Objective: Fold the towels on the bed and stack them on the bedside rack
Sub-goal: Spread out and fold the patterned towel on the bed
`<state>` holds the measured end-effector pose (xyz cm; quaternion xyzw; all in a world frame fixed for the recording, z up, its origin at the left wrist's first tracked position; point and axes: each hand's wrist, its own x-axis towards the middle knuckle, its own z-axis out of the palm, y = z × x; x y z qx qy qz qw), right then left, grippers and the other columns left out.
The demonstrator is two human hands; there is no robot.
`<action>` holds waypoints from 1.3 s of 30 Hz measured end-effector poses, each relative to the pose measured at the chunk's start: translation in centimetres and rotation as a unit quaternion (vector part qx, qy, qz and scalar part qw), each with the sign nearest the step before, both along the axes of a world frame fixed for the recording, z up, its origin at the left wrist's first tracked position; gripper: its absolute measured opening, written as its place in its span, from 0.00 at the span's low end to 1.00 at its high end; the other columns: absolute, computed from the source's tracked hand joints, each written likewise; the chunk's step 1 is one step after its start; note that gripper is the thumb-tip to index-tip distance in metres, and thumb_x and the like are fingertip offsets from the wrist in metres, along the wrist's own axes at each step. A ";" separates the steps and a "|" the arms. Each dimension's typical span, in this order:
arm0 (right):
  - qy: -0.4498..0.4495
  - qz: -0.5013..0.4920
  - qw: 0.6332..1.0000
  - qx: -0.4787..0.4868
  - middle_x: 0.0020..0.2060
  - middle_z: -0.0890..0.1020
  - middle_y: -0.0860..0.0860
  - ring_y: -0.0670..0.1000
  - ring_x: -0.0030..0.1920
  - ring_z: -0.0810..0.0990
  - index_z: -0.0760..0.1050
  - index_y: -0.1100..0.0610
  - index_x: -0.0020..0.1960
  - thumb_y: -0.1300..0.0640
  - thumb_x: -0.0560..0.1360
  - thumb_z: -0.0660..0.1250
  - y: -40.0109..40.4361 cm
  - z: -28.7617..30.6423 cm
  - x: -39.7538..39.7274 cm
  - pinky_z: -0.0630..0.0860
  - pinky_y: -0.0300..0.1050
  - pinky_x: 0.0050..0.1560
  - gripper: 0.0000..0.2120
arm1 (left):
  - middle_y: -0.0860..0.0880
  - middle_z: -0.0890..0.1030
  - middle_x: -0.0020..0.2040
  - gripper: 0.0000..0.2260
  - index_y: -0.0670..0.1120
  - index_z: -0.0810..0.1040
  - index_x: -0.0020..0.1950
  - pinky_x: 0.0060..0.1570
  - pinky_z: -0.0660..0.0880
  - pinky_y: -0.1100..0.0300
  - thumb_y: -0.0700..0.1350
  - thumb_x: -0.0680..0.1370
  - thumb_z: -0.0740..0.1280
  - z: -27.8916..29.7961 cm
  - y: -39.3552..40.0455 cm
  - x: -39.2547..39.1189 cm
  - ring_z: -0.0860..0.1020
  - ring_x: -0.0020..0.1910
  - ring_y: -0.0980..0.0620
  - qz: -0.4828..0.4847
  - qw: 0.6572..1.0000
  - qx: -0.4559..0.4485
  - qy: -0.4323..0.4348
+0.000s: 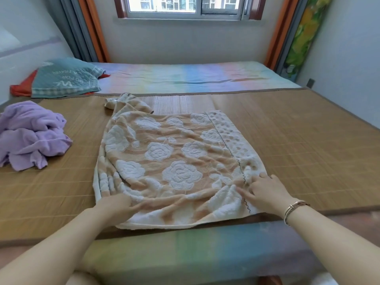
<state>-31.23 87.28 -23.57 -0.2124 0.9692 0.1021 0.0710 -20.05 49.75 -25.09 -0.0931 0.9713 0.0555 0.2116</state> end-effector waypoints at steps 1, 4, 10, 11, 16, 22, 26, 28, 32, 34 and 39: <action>0.025 -0.007 1.000 -0.004 0.54 0.76 0.48 0.51 0.58 0.71 0.73 0.47 0.37 0.36 0.79 0.45 -0.2 0.0 -0.2 0.66 0.48 0.55 0.26 | 0.53 0.68 0.26 0.31 0.47 0.66 0.28 0.36 0.70 0.59 0.73 0.72 0.47 0.2 0.2 -0.3 0.68 0.27 0.54 0.001 1.000 -0.015 0.023; 0.045 -0.041 0.997 -0.050 0.55 0.76 0.52 0.53 0.56 0.73 0.73 0.54 0.52 0.48 0.80 0.51 -0.5 -1.1 -1.4 0.69 0.47 0.51 0.15 | 0.54 0.72 0.31 0.20 0.50 0.66 0.31 0.33 0.67 0.60 0.59 0.77 0.61 0.2 1.2 -2.6 0.71 0.32 0.55 -0.003 0.994 -0.033 0.101; -0.060 -0.119 0.963 -0.235 0.73 0.63 0.55 0.54 0.73 0.61 0.57 0.58 0.74 0.57 0.82 0.50 -0.5 -2.7 -4.7 0.64 0.49 0.67 0.21 | 0.51 0.71 0.66 0.17 0.50 0.70 0.67 0.57 0.73 0.53 0.54 0.80 0.60 -0.3 5.9 -9.7 0.73 0.60 0.50 -0.016 0.989 0.078 0.126; -0.073 -0.120 0.957 -0.255 0.75 0.59 0.55 0.53 0.76 0.56 0.54 0.58 0.76 0.56 0.82 0.50 -0.5 -2.9 -5.4 0.59 0.47 0.71 0.22 | 0.50 0.68 0.70 0.19 0.50 0.68 0.70 0.60 0.72 0.52 0.54 0.80 0.60 -0.4 6.7 -11.0 0.72 0.63 0.49 -0.016 0.987 0.085 0.132; -0.077 -0.125 0.939 -0.312 0.78 0.44 0.53 0.49 0.77 0.39 0.44 0.57 0.78 0.48 0.83 0.47 0.0 -5.0 -9.6 0.40 0.42 0.74 0.27 | 0.50 0.56 0.78 0.23 0.53 0.59 0.76 0.69 0.62 0.51 0.53 0.82 0.57 -1.0 11.0 -19.1 0.63 0.73 0.47 -0.034 0.986 0.119 0.113; -0.074 -0.093 0.966 -0.232 0.76 0.37 0.46 0.45 0.76 0.35 0.37 0.50 0.78 0.35 0.77 0.35 3.3 -8.8 -12.6 0.36 0.46 0.75 0.34 | 0.51 0.48 0.79 0.24 0.57 0.54 0.77 0.75 0.49 0.46 0.56 0.82 0.55 -3.4 17.3 -29.6 0.47 0.78 0.45 -0.062 0.984 0.132 0.106; -0.035 -0.040 0.981 -0.185 0.75 0.35 0.40 0.43 0.74 0.30 0.33 0.44 0.76 0.34 0.75 0.32 6.1 -10.3 -14.1 0.29 0.49 0.73 0.33 | 0.53 0.40 0.79 0.30 0.63 0.48 0.77 0.73 0.41 0.36 0.66 0.77 0.55 -5.3 21.7 -34.8 0.38 0.77 0.41 -0.072 0.988 0.129 0.047; -0.014 -0.029 0.984 -0.173 0.75 0.35 0.40 0.43 0.74 0.31 0.34 0.43 0.76 0.33 0.76 0.34 8.4 -10.7 -16.1 0.29 0.51 0.72 0.32 | 0.54 0.35 0.77 0.35 0.65 0.46 0.76 0.70 0.38 0.34 0.72 0.73 0.55 -6.1 23.7 -37.1 0.35 0.76 0.40 -0.078 0.990 0.108 0.036; -0.001 -0.033 0.992 -0.122 0.74 0.34 0.39 0.45 0.75 0.31 0.32 0.41 0.75 0.32 0.74 0.33 14.2 -10.3 -19.3 0.28 0.52 0.71 0.32 | 0.52 0.36 0.78 0.39 0.65 0.44 0.76 0.70 0.38 0.33 0.75 0.69 0.55 -5.9 27.1 -40.8 0.34 0.75 0.38 -0.097 0.992 0.075 0.036; 0.011 -0.040 0.993 -0.113 0.74 0.34 0.40 0.47 0.75 0.31 0.32 0.41 0.75 0.32 0.74 0.32 17.8 -10.5 -20.9 0.28 0.53 0.71 0.32 | 0.51 0.36 0.78 0.40 0.65 0.44 0.76 0.70 0.39 0.31 0.76 0.69 0.55 -5.9 30.6 -43.0 0.35 0.75 0.38 -0.118 0.990 0.074 0.034; 0.038 -0.067 0.990 -0.120 0.74 0.36 0.40 0.49 0.76 0.33 0.33 0.41 0.75 0.32 0.77 0.37 25.4 -10.7 -23.8 0.27 0.54 0.71 0.31 | 0.50 0.36 0.78 0.41 0.65 0.42 0.76 0.69 0.39 0.30 0.77 0.68 0.54 -6.5 41.4 -48.1 0.35 0.75 0.38 -0.159 0.983 0.077 0.051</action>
